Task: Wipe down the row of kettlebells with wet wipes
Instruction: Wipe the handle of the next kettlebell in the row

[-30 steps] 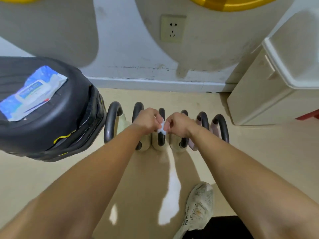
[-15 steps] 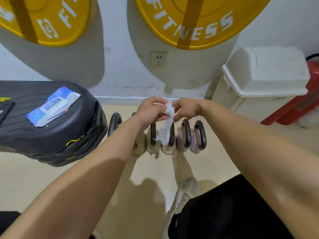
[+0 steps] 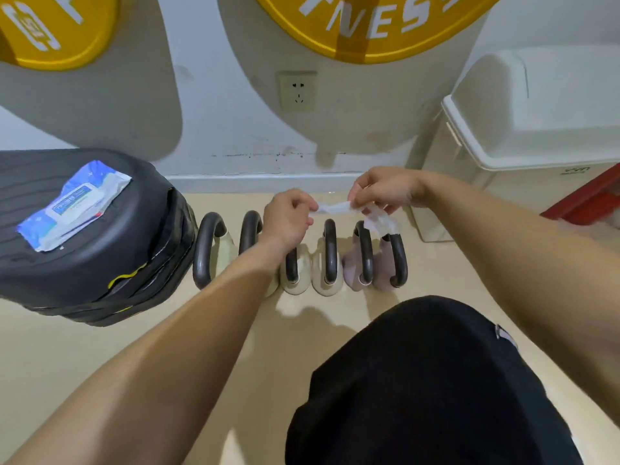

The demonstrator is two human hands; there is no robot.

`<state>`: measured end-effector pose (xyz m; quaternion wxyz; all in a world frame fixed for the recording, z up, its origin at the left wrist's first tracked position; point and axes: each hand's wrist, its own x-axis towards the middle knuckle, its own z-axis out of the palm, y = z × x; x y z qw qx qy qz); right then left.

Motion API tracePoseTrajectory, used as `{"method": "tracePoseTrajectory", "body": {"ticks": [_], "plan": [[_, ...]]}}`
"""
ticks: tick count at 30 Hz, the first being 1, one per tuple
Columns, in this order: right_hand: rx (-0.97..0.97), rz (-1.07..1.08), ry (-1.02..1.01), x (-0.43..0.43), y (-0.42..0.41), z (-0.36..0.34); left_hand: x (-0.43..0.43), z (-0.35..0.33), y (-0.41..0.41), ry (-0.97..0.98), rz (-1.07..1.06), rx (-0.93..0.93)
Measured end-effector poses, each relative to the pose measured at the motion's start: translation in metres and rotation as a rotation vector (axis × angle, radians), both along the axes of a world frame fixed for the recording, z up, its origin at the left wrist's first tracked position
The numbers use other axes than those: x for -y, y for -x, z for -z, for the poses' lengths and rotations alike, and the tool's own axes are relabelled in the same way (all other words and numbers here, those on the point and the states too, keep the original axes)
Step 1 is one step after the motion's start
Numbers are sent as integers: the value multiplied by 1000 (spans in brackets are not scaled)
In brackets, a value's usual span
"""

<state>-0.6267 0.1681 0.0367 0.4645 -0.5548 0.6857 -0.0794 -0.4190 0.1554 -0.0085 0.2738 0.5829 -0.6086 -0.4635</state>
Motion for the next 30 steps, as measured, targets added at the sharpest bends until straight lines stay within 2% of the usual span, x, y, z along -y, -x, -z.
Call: {"method": "tracePoseTrajectory", "body": {"ticks": [2,5,7,9,16,30], "plan": [[33,58,24,-5,1,38,7,29,-2,108,105,265],[-15,107,141,-17,-6,88,15,68,-1,214,295,668],[-29,150,194,-25,-14,115,14,87,2,443,415,906],[-59,196,211,-32,-21,135,10,97,4,594,506,1034],[-106,300,343,-45,-35,171,9,122,12,640,574,967],[-104,516,301,-46,-60,183,-6,124,22,480,424,951]]}}
